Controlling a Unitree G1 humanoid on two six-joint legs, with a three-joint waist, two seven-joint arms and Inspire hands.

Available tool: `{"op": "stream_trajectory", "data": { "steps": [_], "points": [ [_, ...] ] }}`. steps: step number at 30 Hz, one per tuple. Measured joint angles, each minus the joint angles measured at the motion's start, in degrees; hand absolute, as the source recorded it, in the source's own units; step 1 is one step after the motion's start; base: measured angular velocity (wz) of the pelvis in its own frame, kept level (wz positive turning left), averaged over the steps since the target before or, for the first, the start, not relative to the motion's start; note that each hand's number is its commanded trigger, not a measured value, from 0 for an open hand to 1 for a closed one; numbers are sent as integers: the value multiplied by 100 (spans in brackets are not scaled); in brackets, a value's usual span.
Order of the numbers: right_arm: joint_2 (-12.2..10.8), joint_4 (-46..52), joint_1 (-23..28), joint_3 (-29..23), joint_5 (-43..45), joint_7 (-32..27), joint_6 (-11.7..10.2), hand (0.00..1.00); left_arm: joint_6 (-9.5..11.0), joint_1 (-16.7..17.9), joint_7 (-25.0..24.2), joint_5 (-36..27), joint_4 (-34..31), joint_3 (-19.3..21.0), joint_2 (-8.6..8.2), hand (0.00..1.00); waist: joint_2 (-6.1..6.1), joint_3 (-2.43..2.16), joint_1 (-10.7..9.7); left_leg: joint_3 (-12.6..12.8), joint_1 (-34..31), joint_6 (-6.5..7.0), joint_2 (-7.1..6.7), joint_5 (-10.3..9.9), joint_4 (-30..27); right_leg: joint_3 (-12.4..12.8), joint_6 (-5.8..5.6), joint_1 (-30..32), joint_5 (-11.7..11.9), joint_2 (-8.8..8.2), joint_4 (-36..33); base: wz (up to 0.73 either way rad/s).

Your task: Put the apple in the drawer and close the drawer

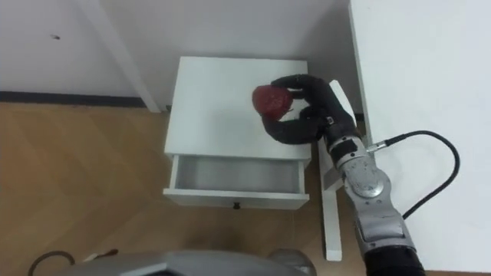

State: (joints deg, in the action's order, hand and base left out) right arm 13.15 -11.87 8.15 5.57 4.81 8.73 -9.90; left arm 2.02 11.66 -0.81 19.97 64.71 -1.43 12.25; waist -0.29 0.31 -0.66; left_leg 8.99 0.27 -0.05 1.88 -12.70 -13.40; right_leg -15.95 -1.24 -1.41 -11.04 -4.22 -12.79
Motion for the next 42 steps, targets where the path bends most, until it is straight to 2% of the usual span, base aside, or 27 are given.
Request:
{"op": "stream_trajectory", "data": {
  "steps": [8,11,14,25,26,27,42],
  "points": [
    [22,-160,84,22,492,165,9,100,85,-113,11,-8,66,-56,2,0,-65,12,-28,-13,19,5,-4,-4,5,-12,-2,-41,1,-2,1,1],
    [28,-328,186,60,548,297,106,100,83,-89,11,-9,67,-58,3,0,-89,11,-27,-7,19,11,-4,-8,8,-9,-8,-42,7,-2,1,0],
    [28,-361,275,61,621,405,203,100,83,-83,10,1,69,-55,3,0,-85,13,-25,-8,14,17,-6,-12,-4,-9,-10,-43,12,-4,1,0],
    [22,-361,277,50,922,696,229,100,86,-83,-157,141,68,17,5,0,-107,-4,-34,-12,8,18,-9,-12,-32,-15,-10,-52,17,-11,0,0],
    [22,-361,277,50,947,711,242,35,85,-83,-157,206,69,17,5,0,-107,-4,-34,-12,8,18,-10,-12,-33,-15,-11,-52,17,-12,-1,0],
    [22,-361,277,50,988,713,243,0,83,-83,-158,219,69,17,5,0,-107,-4,-35,-12,8,18,-11,-12,-35,-15,-11,-53,18,-13,-2,0],
    [5,-361,374,-10,1311,760,244,0,86,-116,-207,603,68,114,-2,0,-66,-14,-49,-12,17,25,-13,-15,-39,-2,-12,-55,19,-14,-4,0]
  ]
}}
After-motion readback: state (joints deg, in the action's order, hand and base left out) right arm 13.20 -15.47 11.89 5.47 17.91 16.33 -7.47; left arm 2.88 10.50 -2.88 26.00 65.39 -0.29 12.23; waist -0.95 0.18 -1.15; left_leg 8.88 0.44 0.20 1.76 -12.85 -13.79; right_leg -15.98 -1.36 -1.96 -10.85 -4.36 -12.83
